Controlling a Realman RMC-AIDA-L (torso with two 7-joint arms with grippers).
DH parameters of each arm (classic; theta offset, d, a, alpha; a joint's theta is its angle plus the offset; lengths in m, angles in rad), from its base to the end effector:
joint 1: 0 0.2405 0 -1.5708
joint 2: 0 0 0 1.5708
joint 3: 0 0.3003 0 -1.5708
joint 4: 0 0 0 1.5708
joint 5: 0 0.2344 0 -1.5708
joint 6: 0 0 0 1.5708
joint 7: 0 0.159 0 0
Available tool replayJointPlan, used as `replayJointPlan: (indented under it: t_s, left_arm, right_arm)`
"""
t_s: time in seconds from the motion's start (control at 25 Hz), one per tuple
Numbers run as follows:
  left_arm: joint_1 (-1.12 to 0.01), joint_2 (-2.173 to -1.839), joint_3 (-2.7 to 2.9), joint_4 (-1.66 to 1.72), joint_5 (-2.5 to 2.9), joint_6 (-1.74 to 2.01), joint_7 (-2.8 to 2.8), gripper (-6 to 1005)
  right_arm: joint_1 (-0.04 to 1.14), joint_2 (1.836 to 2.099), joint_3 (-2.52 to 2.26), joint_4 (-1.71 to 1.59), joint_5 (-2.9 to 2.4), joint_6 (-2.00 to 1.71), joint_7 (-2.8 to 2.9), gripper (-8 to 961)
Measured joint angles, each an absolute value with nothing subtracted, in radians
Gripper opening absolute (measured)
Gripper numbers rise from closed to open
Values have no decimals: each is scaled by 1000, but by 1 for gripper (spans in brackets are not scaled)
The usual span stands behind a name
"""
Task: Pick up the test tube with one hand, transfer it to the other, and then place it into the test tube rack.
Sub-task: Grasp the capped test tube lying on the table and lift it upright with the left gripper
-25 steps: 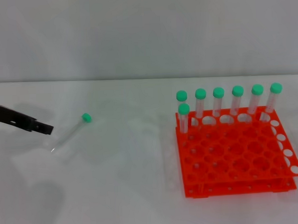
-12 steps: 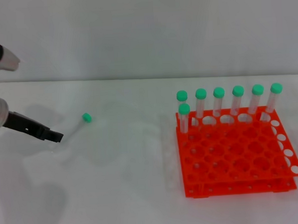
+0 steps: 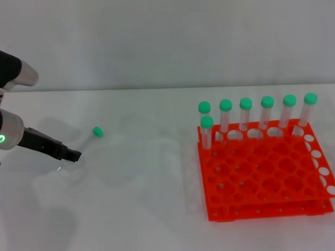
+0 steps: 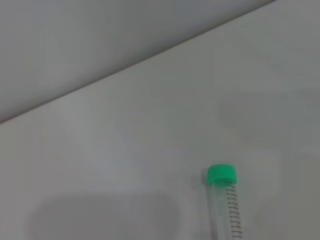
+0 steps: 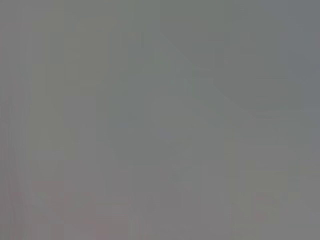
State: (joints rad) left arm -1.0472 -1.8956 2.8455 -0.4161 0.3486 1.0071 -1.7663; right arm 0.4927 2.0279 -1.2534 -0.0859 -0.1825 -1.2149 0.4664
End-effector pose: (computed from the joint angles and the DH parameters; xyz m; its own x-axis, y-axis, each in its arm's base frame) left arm -0.3463 0.5041 0.0347 0.6930 0.7193 0.0494 0.5982 -0.5353 -0.5963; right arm 0.3857 0.4009 0.0109 0.5895 0.1141 -0.7997 -0.7858 -0.1483 -0.6004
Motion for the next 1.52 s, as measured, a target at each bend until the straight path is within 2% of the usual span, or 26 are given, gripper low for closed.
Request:
replayJointPlan:
  t_s: [0.44,0.84,1.08,1.28,1.52]
  left_arm:
    - [-1038,-1918,2845,-408,345,958,-1763,635]
    - [-1031,-1936,2845,-406,336,915,-1722,428]
    - [-1030,-1942,2846,-406,324,914,-1720,420]
    - [-1035,-1942,2846,-406,323,914,-1719,343]
    - [-1049,-1945,2846,-409,285,914,-1691,196]
  right_arm:
    - [492,2028,-1265,-89,-182,-1220,466,873]
    - [489,2028,-1272,-91,-183,-1223,466,873]
    - [490,2028,-1272,-91,-183,-1223,466,873]
    - [490,2028,-1272,-91,-180,-1221,466,873]
    - [492,2028,-1272,-90,-180,-1222,466,872]
